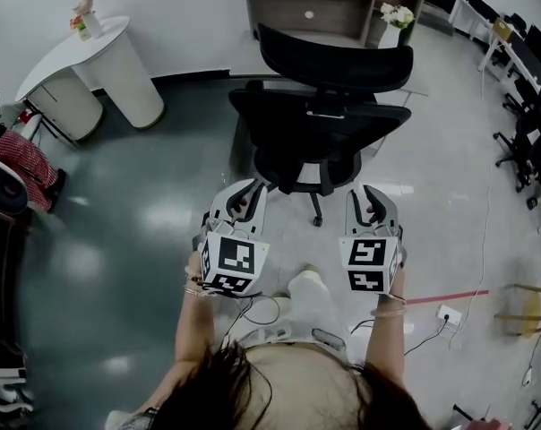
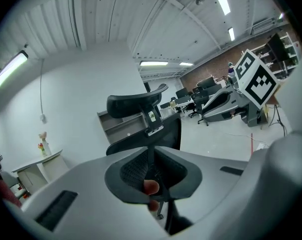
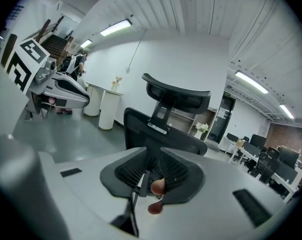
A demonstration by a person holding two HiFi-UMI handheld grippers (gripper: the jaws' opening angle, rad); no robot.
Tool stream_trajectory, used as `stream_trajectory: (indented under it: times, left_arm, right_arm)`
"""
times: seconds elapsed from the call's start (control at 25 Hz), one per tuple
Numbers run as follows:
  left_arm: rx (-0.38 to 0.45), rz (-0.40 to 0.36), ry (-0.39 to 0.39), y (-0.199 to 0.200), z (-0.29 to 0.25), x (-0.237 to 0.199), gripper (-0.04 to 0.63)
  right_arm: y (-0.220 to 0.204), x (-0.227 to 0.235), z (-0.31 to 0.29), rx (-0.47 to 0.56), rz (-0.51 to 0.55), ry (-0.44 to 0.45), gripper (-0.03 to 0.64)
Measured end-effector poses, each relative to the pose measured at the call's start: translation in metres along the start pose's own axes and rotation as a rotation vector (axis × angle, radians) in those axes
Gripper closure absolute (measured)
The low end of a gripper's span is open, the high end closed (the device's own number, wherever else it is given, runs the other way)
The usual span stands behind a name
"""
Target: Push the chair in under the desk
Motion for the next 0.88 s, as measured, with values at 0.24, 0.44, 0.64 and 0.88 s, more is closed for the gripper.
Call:
stream_trajectory:
  times: [0.24,0.44,0.64,0.88]
  left_arm:
    - [0.003,0.058,0.039,-0.002,0.023,0.001,0.563]
    - [0.007,0.052,0.061,0.005,0.034,0.003,0.571]
    - [0.012,0.073,0.051,0.015,0.040,0.018,0.578]
    - [-0.039,0.103,0.032,0.020,0.052,0.050,0.578]
  right_arm:
    - [0.001,-0.007,0.011,0.030,-0.020,-0.018,0.563]
    - [0.007,-0.010,0.023,0.072,-0.019,-0.019,0.581]
    - [0.010,-0.003,0.043,0.088,-0.032,-0.002,0.591]
    - [0.002,0.007,0.071,0.101,-0.014,0.024,0.592]
Point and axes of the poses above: the fingertips, and each gripper's own axes: z backward along the fingers, x to its right, y out of its top, the point moved 7 cm from there along z, backward along the fingers, and after that the axes turned 3 degrees about -z, right-handed, at the moved point
